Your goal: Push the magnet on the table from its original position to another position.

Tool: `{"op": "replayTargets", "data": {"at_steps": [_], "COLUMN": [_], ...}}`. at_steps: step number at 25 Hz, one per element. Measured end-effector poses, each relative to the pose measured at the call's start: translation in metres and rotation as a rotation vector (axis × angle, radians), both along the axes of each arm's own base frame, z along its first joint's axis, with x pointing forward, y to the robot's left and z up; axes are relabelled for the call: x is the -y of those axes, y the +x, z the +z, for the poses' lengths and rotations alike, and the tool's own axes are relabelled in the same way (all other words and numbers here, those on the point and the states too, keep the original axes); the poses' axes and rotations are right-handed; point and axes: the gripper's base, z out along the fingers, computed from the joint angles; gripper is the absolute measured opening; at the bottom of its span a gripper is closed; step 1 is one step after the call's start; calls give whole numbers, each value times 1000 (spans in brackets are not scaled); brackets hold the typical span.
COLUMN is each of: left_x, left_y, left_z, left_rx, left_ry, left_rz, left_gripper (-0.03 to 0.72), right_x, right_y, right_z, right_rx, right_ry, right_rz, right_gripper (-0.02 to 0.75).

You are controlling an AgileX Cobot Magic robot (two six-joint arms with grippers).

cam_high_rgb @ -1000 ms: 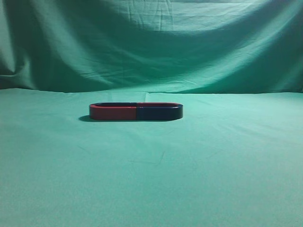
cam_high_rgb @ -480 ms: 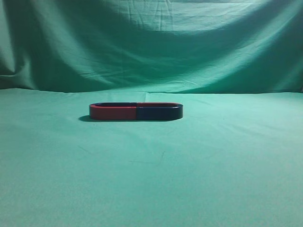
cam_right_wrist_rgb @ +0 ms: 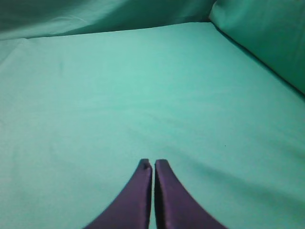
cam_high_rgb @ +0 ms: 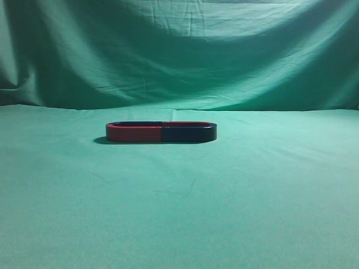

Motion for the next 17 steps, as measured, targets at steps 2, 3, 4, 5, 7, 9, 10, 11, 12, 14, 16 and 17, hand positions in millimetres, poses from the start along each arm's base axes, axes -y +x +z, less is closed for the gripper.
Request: {"op": "replayTargets", "data": {"at_steps": [2,3,4,5,7,9,10,11,12,14,16,17], "left_x": [0,0,0,0,0,0,0,0,0,0,0,0], "left_y": [0,0,0,0,0,0,0,0,0,0,0,0], "left_z": [0,0,0,0,0,0,0,0,0,0,0,0], "left_rx": [0,0,0,0,0,0,0,0,0,0,0,0], "left_ry": [0,0,0,0,0,0,0,0,0,0,0,0], "left_rz": [0,0,0,0,0,0,0,0,0,0,0,0], "left_gripper": [372,372,372,372,372,372,372,372,372,372,372,372], "right_x": [0,0,0,0,0,0,0,0,0,0,0,0], "right_y": [0,0,0,0,0,0,0,0,0,0,0,0], "right_z": [0,0,0,0,0,0,0,0,0,0,0,0], "right_rx": [0,0,0,0,0,0,0,0,0,0,0,0], "right_ry": [0,0,0,0,0,0,0,0,0,2,2,2], "right_rz": [0,0,0,0,0,0,0,0,0,-1,-1,-1], "right_gripper": [0,0,0,0,0,0,0,0,0,0,0,0]}}
